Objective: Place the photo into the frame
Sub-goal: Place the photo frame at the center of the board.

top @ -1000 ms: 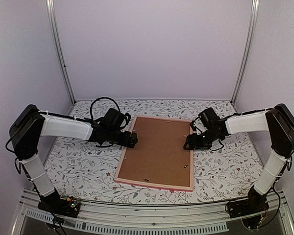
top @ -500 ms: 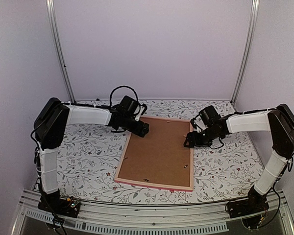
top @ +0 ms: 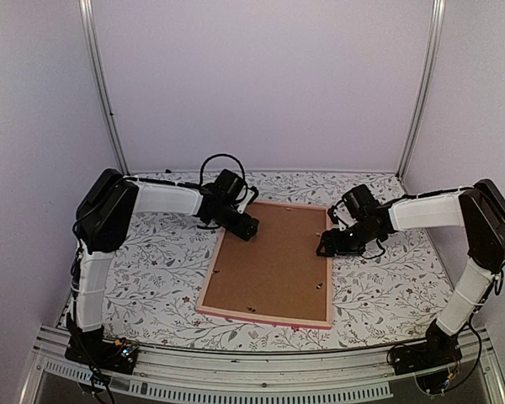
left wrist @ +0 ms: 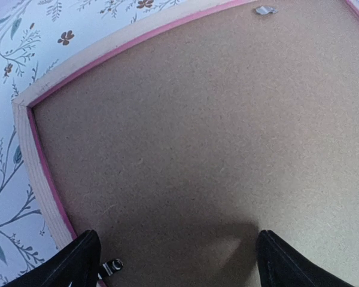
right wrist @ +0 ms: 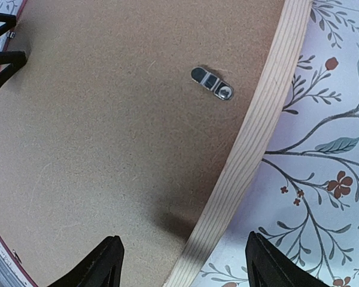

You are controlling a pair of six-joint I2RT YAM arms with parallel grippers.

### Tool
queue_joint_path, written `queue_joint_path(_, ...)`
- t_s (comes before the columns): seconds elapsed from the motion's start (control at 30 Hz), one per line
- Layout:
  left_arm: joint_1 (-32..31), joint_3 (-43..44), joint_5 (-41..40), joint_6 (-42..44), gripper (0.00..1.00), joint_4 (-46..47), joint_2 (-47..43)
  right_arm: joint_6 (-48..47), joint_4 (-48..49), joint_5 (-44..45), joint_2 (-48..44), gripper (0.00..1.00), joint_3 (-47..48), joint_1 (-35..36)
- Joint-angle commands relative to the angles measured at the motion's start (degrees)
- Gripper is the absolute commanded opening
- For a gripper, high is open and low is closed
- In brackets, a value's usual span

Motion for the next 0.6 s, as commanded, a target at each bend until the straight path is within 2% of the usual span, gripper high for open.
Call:
queue_joint_path(0.0, 1.03, 1.21, -0.42, 1.05, 0.92, -0.3, 1.12, -0.24, 0.91, -0.05, -1.18, 0.74, -0.73, -0.12)
queue_joint_path(0.3, 1.33, -1.43, -1.09, -3.3, 0.92, -3.75, -0.23, -0.12, 0.72, 0.21, -0.84, 0.74, -0.23, -0.08)
queue_joint_path(0.57, 1.35, -2.4, 1.42, -5.24, 0.91, -7.17, -1.17, -0.03, 0.69, 0.12, -0.78, 0.74, -0.03, -0.12)
